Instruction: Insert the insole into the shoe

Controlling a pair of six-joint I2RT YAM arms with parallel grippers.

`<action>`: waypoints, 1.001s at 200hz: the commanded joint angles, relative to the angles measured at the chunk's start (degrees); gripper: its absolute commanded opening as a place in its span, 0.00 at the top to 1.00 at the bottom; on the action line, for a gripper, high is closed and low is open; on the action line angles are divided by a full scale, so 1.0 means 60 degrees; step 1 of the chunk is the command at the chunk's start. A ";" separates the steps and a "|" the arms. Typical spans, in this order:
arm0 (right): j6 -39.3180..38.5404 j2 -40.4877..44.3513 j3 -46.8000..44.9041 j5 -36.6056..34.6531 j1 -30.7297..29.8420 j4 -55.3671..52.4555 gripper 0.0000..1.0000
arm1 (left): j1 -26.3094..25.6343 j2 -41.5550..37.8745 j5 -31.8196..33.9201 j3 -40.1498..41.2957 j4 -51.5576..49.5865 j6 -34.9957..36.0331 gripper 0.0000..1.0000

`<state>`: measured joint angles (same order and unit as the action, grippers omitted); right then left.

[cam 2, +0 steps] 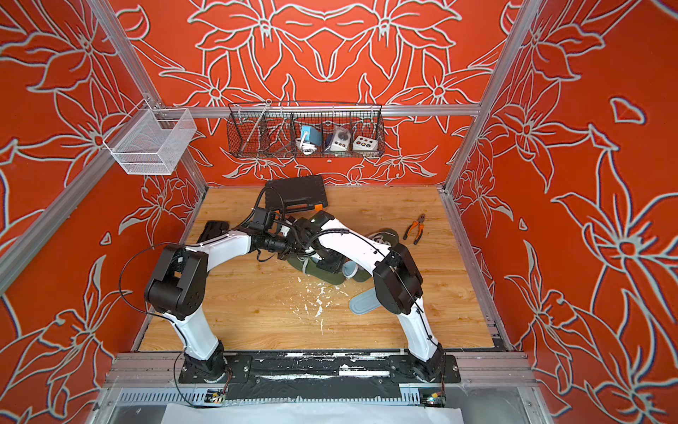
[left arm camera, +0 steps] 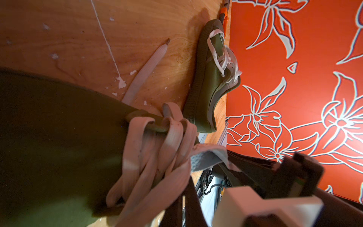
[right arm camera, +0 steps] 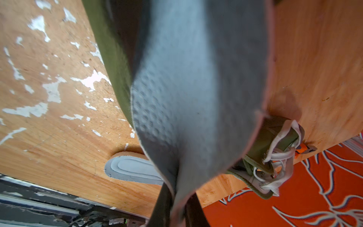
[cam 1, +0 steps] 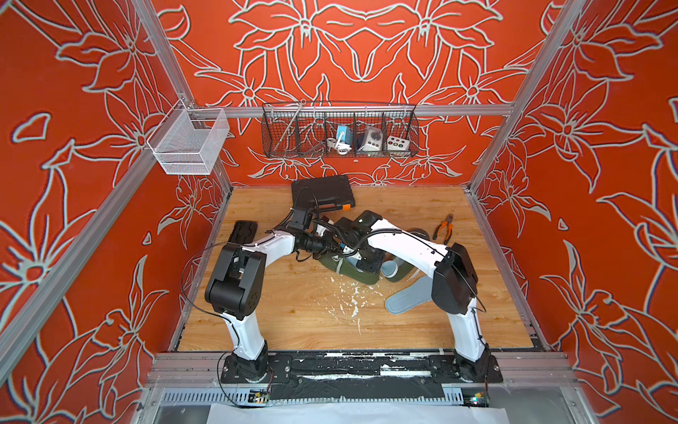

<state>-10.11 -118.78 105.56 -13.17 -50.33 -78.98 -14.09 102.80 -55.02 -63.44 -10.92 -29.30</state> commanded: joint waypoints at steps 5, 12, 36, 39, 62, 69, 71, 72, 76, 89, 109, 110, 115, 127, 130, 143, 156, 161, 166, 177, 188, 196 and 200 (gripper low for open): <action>-0.0692 0.0493 -0.0686 0.0028 -0.0137 0.0511 1.00 | 0.0008 -0.0343 -0.0772 -0.0017 0.0673 -0.0237 1.00; -0.0713 0.0519 -0.0763 0.0144 -0.0165 0.0538 1.00 | 0.0004 -0.0360 -0.0783 -0.0018 0.0717 -0.0271 1.00; -0.0626 0.0360 -0.0730 0.0486 -0.0184 0.0627 1.00 | 0.0010 -0.0421 -0.0775 0.0053 0.0757 -0.0308 1.00; -0.0597 0.0326 -0.0688 0.0541 -0.0189 0.0628 1.00 | 0.0007 -0.0437 -0.0763 0.0090 0.0782 -0.0327 1.00; -0.0197 0.0090 -0.0353 0.1133 -0.0090 0.0688 1.00 | 0.0007 -0.0616 -0.0769 0.0464 0.1172 -0.0525 1.00; 0.0021 0.0036 -0.0236 0.1301 -0.0005 0.0631 1.00 | 0.0008 -0.0677 -0.0763 0.0597 0.1299 -0.0602 1.00; 0.0064 0.0033 -0.0217 0.1349 0.0009 0.0626 1.00 | 0.0016 -0.0693 -0.0761 0.0634 0.1327 -0.0608 1.00; 0.0064 0.0027 -0.0204 0.1398 0.0031 0.0614 1.00 | 0.0017 -0.0703 -0.0761 0.0645 0.1346 -0.0616 1.00; 0.0156 0.0018 -0.0159 0.1592 0.0096 0.0576 1.00 | 0.0011 -0.0733 -0.0775 0.0713 0.1405 -0.0644 1.00; 0.0508 0.0126 -0.0192 0.2168 0.0316 0.0649 1.00 | 0.0019 -0.0835 -0.0783 0.0899 0.1572 -0.0739 1.00; 0.0770 0.0333 -0.0325 0.2848 0.0513 0.0690 1.00 | 0.0019 -0.0994 -0.0776 0.1169 0.1909 -0.0929 1.00; 0.0781 0.0338 -0.0331 0.2865 0.0517 0.0672 1.00 | 0.0019 -0.1008 -0.0783 0.1191 0.1930 -0.0938 1.00; 0.0804 0.0329 -0.0336 0.2990 0.0519 0.0625 1.00 | 0.0019 -0.1056 -0.0791 0.1268 0.2072 -0.1036 1.00; 0.0875 0.0260 -0.0308 0.3429 0.0571 0.0488 1.00 | 0.0019 -0.1169 -0.0853 0.1467 0.2418 -0.1249 1.00; 0.0921 0.0244 -0.0308 0.3508 0.0581 0.0470 1.00 | 0.0022 -0.1191 -0.0857 0.1503 0.2477 -0.1285 1.00; 0.1089 0.0199 -0.0364 0.3742 0.0664 0.0456 1.00 | 0.0019 -0.1275 -0.0849 0.1626 0.2539 -0.1331 1.00; 0.1271 0.0168 -0.0390 0.3717 0.0798 0.0366 1.00 | 0.0018 -0.1364 -0.0838 0.1703 0.2541 -0.1320 1.00; 0.1335 0.0168 -0.0392 0.3774 0.0838 0.0340 1.00 | 0.0019 -0.1393 -0.0838 0.1724 0.2552 -0.1324 1.00; 0.1416 0.0168 -0.0381 0.3863 0.0890 0.0291 1.00 | 0.0021 -0.1427 -0.0842 0.1753 0.2545 -0.1328 1.00; 0.1544 0.0139 -0.0247 0.4026 0.0930 0.0081 1.00 | 0.0019 -0.1507 -0.0811 0.1790 0.2509 -0.1313 1.00; 0.1701 0.0139 -0.0142 0.4262 0.0944 -0.0040 1.00 | 0.0019 -0.1580 -0.0776 0.1834 0.2536 -0.1341 1.00; 0.1809 0.0117 -0.0026 0.4511 0.0955 -0.0107 1.00 | 0.0019 -0.1626 -0.0765 0.1884 0.2605 -0.1381 1.00; 0.1861 0.0108 0.0022 0.4647 0.0952 -0.0120 1.00 | 0.0019 -0.1642 -0.0761 0.1908 0.2635 -0.1421 1.00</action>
<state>-2.00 -117.73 103.20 9.13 -44.88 -77.47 -13.78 95.85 -56.42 -52.27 1.41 -36.77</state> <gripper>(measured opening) 0.113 0.047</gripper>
